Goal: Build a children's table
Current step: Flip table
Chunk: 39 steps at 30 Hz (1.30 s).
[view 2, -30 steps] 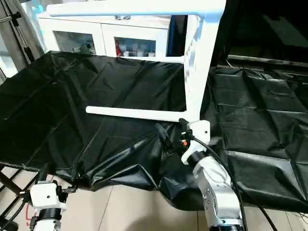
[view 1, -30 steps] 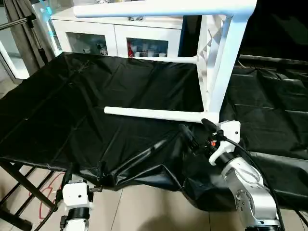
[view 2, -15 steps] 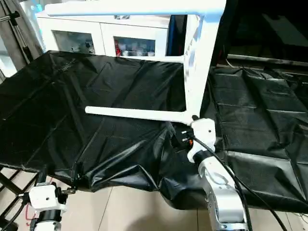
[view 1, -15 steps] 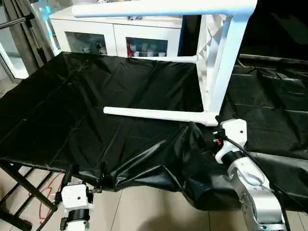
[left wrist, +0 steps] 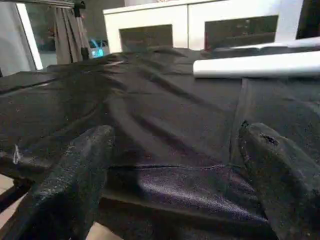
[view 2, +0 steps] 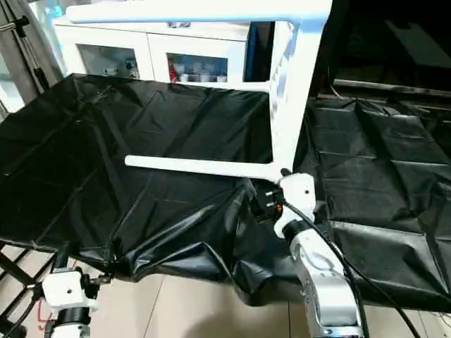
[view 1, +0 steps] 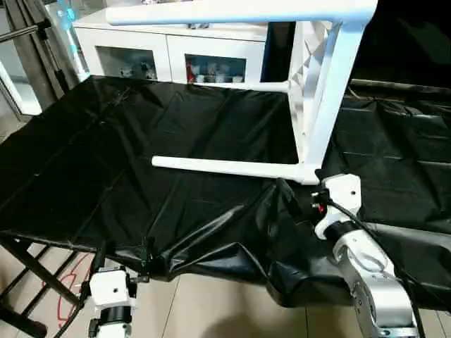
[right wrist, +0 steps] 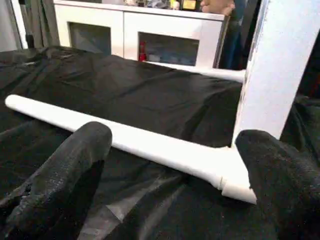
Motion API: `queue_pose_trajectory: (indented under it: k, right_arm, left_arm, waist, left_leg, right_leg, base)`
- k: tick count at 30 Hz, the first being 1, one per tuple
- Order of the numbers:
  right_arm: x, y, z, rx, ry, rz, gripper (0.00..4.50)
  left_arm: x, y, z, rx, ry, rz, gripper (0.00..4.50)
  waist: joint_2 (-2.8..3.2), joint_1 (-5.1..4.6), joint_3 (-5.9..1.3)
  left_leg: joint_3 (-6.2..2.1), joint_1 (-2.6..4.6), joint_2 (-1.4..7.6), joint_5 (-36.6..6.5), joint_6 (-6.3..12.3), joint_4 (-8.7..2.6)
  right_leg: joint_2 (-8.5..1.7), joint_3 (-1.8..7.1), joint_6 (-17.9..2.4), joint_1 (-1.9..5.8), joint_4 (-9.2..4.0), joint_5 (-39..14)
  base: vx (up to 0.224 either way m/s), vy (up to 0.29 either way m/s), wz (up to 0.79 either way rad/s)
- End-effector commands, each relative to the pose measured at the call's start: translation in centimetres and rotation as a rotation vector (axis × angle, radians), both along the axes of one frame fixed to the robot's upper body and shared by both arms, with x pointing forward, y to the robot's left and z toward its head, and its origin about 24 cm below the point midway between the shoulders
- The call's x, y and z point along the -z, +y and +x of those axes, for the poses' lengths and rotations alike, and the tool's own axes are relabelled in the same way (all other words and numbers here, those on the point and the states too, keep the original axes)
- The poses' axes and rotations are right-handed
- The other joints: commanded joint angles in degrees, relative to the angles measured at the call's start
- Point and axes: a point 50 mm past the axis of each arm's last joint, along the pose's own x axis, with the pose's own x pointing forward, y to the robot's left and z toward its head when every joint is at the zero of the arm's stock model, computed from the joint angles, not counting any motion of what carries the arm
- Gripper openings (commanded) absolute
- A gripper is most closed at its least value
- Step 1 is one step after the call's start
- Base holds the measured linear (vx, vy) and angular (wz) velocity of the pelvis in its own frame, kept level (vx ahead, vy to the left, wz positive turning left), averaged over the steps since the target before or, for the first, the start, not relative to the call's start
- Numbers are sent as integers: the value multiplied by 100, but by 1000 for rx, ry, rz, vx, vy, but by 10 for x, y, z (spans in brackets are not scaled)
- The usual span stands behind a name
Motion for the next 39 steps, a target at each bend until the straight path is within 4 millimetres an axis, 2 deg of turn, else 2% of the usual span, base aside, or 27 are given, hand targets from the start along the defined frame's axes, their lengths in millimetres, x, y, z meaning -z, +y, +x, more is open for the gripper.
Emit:
queue_pose_trajectory:
  k: [1,8,9,10,11,14,20,27,39]
  right_arm:
    - [-4,-1,0,5,-11,-5,450]
    - [-4,-1,0,5,-11,-5,450]
    - [-4,0,0,11,-10,-12,450]
    - [-4,0,0,11,-10,-12,450]
    - [-4,0,0,11,-10,-12,450]
    - [-4,0,0,11,-10,-12,450]
    - [-4,0,0,11,-10,-12,450]
    - [-4,0,0,11,-10,-12,450]
    - [-4,0,0,11,-10,-12,450]
  left_arm:
    - [-159,-45,118,499,-219,-37,444]
    - [-159,-45,118,499,-219,-37,444]
    - [-158,-45,119,498,-223,-36,444]
    - [-158,-45,119,498,-223,-36,444]
    - [-158,-45,119,498,-223,-36,444]
    - [-158,-45,119,498,-223,-36,444]
    - [-158,-45,119,498,-223,-36,444]
    - [-158,-45,119,498,-223,-36,444]
    - [-158,-45,119,498,-223,-36,444]
  waist:
    - [-40,-19,-106]
    - [-39,-18,-102]
    - [-186,-36,-94]
    - [-90,-6,-118]
    - [-112,-19,-78]
    - [-95,-20,-95]
    - [-120,-14,-106]
    - [-123,-14,-90]
    - [-120,-15,-90]
  left_leg:
    - [-23,-8,186,-1392,166,-530]
    - [-21,-6,189,-1410,156,-535]
    - [1,-15,191,-1403,197,-528]
    - [-27,-9,198,-1304,178,-537]
    - [-5,-4,191,-1420,190,-545]
    - [-11,2,203,-1423,144,-553]
    - [6,6,204,-1318,167,-534]
    - [21,7,213,-1434,127,-551]
    - [23,10,217,-1408,107,-560]
  right_leg:
    - [-193,113,-631,31,-481,-147]
    - [-196,114,-612,29,-485,-166]
    - [-186,114,-589,36,-503,-200]
    - [-211,114,-616,40,-454,-139]
    - [-197,114,-586,14,-501,-299]
    - [-198,117,-575,18,-497,-301]
    - [-194,117,-576,22,-474,32]
    - [-195,122,-555,11,-497,-219]
    - [-193,122,-528,7,-499,-152]
  base:
    - [0,0,0]
    - [0,0,0]
    - [0,0,0]
    - [0,0,0]
    - [0,0,0]
    - [0,0,0]
    - [0,0,0]
    - [0,0,0]
    - [0,0,0]
